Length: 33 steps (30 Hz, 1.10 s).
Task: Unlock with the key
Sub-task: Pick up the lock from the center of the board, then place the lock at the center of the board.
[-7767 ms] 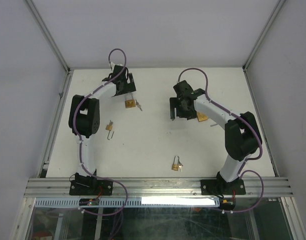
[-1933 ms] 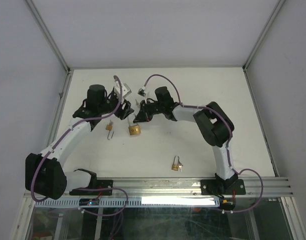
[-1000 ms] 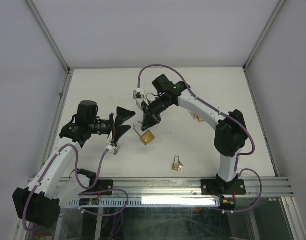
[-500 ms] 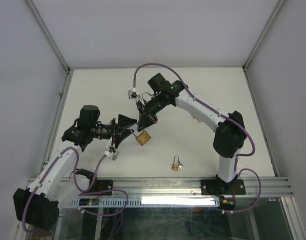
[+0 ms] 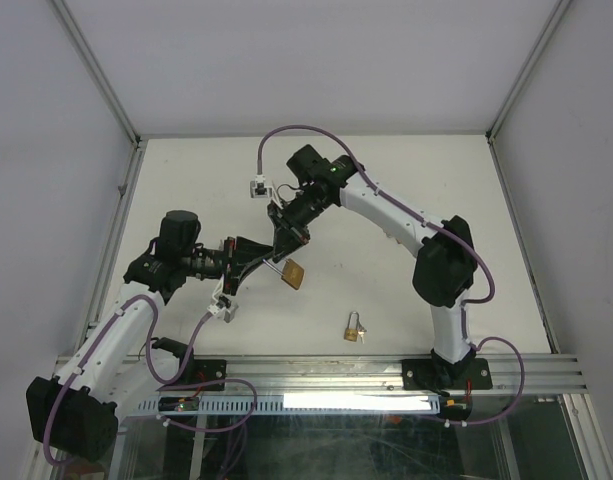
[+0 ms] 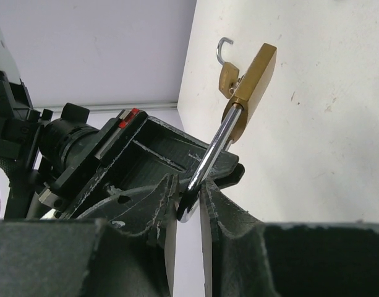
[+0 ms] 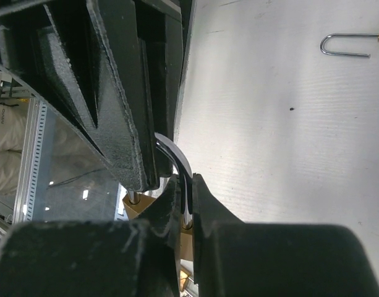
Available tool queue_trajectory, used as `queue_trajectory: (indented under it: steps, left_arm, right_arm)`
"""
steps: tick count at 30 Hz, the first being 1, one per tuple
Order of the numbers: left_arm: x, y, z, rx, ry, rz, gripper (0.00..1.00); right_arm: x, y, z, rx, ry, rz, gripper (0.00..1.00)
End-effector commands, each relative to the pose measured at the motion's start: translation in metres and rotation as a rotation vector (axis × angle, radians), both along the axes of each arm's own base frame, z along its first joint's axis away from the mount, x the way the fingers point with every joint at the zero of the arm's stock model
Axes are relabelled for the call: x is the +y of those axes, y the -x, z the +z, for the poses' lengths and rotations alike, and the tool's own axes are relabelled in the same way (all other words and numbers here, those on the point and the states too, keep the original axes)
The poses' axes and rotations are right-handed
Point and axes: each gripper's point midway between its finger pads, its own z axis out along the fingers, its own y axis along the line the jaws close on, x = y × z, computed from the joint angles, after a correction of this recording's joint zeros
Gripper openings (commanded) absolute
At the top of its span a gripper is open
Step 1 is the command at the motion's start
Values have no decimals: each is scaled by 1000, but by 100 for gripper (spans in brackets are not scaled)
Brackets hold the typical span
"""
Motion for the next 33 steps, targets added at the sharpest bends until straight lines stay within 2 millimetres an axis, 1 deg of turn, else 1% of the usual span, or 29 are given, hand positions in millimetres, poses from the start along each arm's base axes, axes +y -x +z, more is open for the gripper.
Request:
queue_trajectory:
  steps: [1,5,9,10,11,12,13,15,16,21,24,27,28,30,31,33]
  left_arm:
    - [-10,20,26,-547,50,-201,0]
    - [-8,17,24,-529,14,-182,0]
    - [-1,9,16,-476,-94,-134,0]
    - [1,7,12,-457,-130,-121,0]
    - [4,4,9,-436,-171,-105,0]
    - [8,3,2,-402,-214,-93,0]
    - [12,0,-1,-384,-252,-79,0]
    - [20,-7,-11,-355,-337,-49,0]
    - [24,-10,-14,-344,-373,-37,0]
    - [47,-25,-32,-289,-558,24,0]
    - [60,-36,-41,-281,-660,76,0]
    - [65,-51,-43,-218,-738,164,0]
    - [65,-58,-40,-189,-763,207,0]
    - [62,-70,-37,-96,-801,315,0]
    - [60,-74,-36,-45,-816,361,0]
    - [59,-75,-41,58,-863,437,0]
  right_arm:
    - [18,-14,37,-89,-129,11,0]
    - [26,-21,41,-125,-175,1,0]
    - [35,-38,36,-210,-209,-73,0]
    - [39,-44,41,-256,-253,-91,4]
    - [42,-49,41,-283,-277,-114,7]
    - [42,-50,32,-290,-285,-129,11]
    - [44,-53,32,-313,-308,-145,18]
    - [48,-62,27,-347,-327,-179,24]
    - [50,-66,25,-361,-335,-194,30]
    - [57,-82,7,-377,-320,-232,44]
    - [55,-96,-2,-380,-301,-301,46]
    - [42,-141,-1,-401,-257,-527,46]
    - [37,-159,-1,-435,-223,-626,46]
    - [26,-192,-10,-472,-145,-819,45]
    - [21,-205,-15,-476,-112,-900,45]
    - [16,-220,-25,-478,-70,-988,43]
